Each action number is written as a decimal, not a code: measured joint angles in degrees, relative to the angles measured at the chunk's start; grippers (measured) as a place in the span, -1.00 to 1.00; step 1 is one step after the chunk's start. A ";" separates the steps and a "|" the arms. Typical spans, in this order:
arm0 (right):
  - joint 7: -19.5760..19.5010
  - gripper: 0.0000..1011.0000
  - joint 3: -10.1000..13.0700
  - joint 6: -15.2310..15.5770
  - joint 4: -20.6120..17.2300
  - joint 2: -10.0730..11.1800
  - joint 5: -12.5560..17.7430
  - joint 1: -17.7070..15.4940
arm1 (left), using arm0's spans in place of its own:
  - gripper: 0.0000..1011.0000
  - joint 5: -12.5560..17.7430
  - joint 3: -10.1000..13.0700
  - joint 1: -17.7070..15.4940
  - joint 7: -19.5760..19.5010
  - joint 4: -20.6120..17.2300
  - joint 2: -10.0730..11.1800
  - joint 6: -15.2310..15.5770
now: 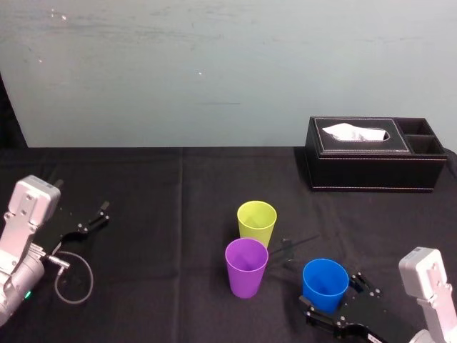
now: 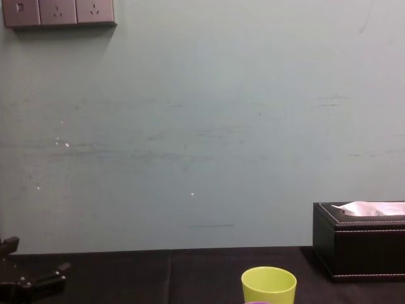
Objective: Stack the three plastic cups sequentially using one hand.
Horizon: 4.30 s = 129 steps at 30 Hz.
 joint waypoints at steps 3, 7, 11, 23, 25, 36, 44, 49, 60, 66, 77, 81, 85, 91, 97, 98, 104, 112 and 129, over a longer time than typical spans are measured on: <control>0.35 0.98 0.12 0.43 0.12 -0.58 -0.21 0.31 | 0.98 0.00 0.00 0.00 0.00 0.00 0.00 0.00; 0.73 0.98 0.26 0.97 0.27 -1.20 -0.47 0.62 | 0.98 0.00 0.00 0.00 0.00 0.00 0.00 0.00; 0.89 0.98 0.33 1.41 0.65 -1.85 -0.82 0.99 | 0.98 0.00 0.00 0.00 0.00 0.00 0.00 0.00; 1.10 0.98 0.64 1.81 0.91 -2.70 -1.40 1.26 | 0.98 0.00 0.00 0.00 0.00 0.00 0.00 0.00; 1.21 0.98 0.77 1.81 0.89 -2.74 -1.40 1.24 | 0.98 0.00 0.00 0.00 0.00 0.00 0.00 0.00; 1.23 0.98 0.78 1.78 0.84 -2.75 -1.40 1.19 | 0.98 0.00 0.00 0.00 0.00 0.00 0.00 0.00; 1.20 0.91 0.75 1.76 0.82 -2.72 -1.38 1.19 | 0.98 0.00 0.00 0.00 0.00 0.00 0.00 0.00; 1.20 0.66 0.71 1.74 0.82 -2.70 -1.37 1.19 | 0.98 0.00 0.00 0.00 0.00 0.00 0.00 0.00; 1.19 0.46 0.73 1.76 0.78 -2.67 -1.32 1.17 | 0.98 0.00 0.00 0.00 0.00 0.00 0.00 0.00; 0.81 0.45 1.56 3.59 -1.02 -2.68 -0.83 1.30 | 0.98 0.00 0.00 0.00 0.00 0.00 0.00 0.00; 0.18 0.45 2.83 9.69 -4.73 -2.69 1.38 5.59 | 0.98 0.00 0.00 0.00 0.00 0.00 0.00 0.00; 0.11 0.45 2.34 11.97 -4.65 -3.00 2.02 8.98 | 0.98 0.00 0.00 0.00 0.00 0.00 0.00 0.00; 0.07 0.45 0.89 13.66 -3.47 -3.96 2.35 13.55 | 0.98 0.00 0.00 0.00 0.00 0.00 0.00 0.00; -0.05 0.45 -1.34 15.40 -1.34 -5.46 2.59 18.15 | 0.98 0.00 0.00 0.00 0.00 0.00 0.00 0.00; -0.14 0.45 -3.55 17.32 1.70 -7.16 3.07 22.40 | 0.98 0.00 0.00 0.00 0.00 0.00 0.00 0.00; -0.18 0.45 -3.99 17.75 2.43 -7.48 3.15 23.31 | 0.98 0.00 0.00 0.00 0.00 0.00 0.00 0.00; -0.30 0.45 -5.65 18.88 5.37 -8.68 3.43 26.27 | 0.98 0.00 0.00 0.00 0.00 0.00 0.00 0.00; -0.59 0.45 -7.27 19.20 8.34 -9.70 3.07 28.57 | 0.98 0.00 0.00 0.00 0.00 0.00 0.00 0.00; -0.08 0.45 -9.17 17.76 11.85 -10.99 2.15 30.60 | 0.98 0.00 0.00 0.00 0.00 0.00 0.00 0.00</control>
